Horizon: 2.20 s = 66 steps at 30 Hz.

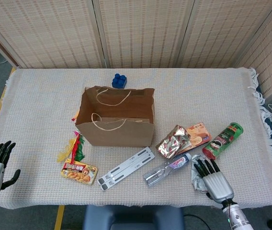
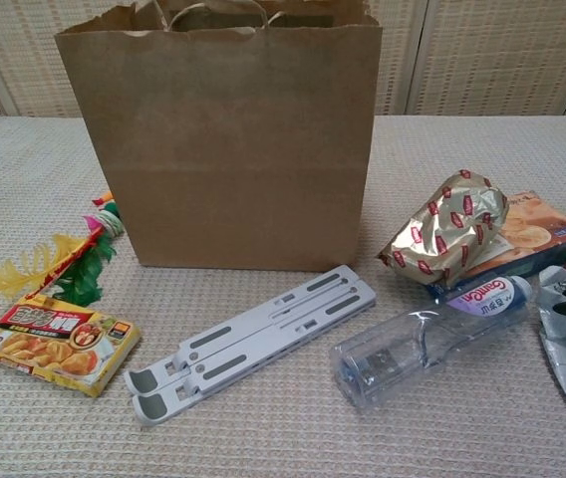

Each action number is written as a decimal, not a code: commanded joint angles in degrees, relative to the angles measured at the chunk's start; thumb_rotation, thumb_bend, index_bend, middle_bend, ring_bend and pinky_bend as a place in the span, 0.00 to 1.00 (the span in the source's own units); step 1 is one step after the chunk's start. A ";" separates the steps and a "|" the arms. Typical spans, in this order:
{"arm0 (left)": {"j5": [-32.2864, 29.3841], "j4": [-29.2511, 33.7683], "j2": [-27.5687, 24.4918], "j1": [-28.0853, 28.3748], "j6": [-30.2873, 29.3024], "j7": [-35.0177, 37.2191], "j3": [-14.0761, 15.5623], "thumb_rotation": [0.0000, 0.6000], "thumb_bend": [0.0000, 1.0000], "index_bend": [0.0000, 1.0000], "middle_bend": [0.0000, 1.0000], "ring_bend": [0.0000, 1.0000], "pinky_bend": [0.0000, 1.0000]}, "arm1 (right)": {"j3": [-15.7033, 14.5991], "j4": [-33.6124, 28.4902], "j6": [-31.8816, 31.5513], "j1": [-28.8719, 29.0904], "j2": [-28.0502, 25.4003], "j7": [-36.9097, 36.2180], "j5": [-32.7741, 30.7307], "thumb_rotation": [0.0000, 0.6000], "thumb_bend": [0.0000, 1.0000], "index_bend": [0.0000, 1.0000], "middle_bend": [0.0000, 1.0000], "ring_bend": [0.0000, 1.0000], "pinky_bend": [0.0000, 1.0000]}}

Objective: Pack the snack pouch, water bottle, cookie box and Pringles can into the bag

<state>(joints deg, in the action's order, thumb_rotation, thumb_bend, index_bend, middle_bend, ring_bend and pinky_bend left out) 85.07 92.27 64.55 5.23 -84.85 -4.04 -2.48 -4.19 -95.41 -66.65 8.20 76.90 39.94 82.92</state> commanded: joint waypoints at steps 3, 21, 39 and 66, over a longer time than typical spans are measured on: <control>0.04 0.00 0.01 -0.01 -0.05 -0.01 0.01 1.00 0.36 0.00 0.00 0.00 0.00 | 0.48 0.96 0.17 0.54 0.91 1.79 -1.52 1.00 0.12 0.00 0.00 0.00 0.01; 0.19 -0.13 -0.02 0.01 -0.10 0.40 0.04 1.00 0.36 0.00 0.00 0.00 0.00 | 0.47 -0.08 -1.08 2.61 1.09 6.54 -1.84 1.00 0.44 0.73 0.56 0.58 0.67; 0.14 -0.09 0.06 -0.03 -0.17 0.18 0.04 1.00 0.36 0.00 0.00 0.00 0.00 | 5.37 -12.28 -11.18 3.24 -9.70 -7.56 6.02 1.00 0.46 0.78 0.59 0.61 0.70; -0.38 0.08 -0.28 0.51 0.85 0.76 -0.17 1.00 0.36 0.00 0.00 0.00 0.00 | 34.20 -27.07 -8.32 36.75 -6.08 18.11 -28.71 1.00 0.46 0.78 0.60 0.61 0.70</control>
<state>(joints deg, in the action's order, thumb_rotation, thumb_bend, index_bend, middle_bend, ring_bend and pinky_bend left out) 84.69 92.35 64.29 5.74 -84.01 -3.29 -2.65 27.90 -123.23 -75.09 40.24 66.85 53.86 58.31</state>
